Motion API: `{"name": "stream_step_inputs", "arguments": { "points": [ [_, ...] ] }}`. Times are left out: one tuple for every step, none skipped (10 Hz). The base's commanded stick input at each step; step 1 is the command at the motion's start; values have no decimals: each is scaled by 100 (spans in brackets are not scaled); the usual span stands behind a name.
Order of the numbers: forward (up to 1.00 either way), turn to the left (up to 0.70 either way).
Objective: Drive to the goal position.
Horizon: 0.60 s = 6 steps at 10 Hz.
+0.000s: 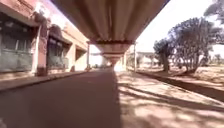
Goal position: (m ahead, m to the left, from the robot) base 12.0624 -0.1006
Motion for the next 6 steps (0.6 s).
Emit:
{"name": "stream_step_inputs", "arguments": {
  "points": [
    [85,0],
    [85,0],
    [85,0],
    [85,0],
    [85,0],
    [85,0]
  ]
}}
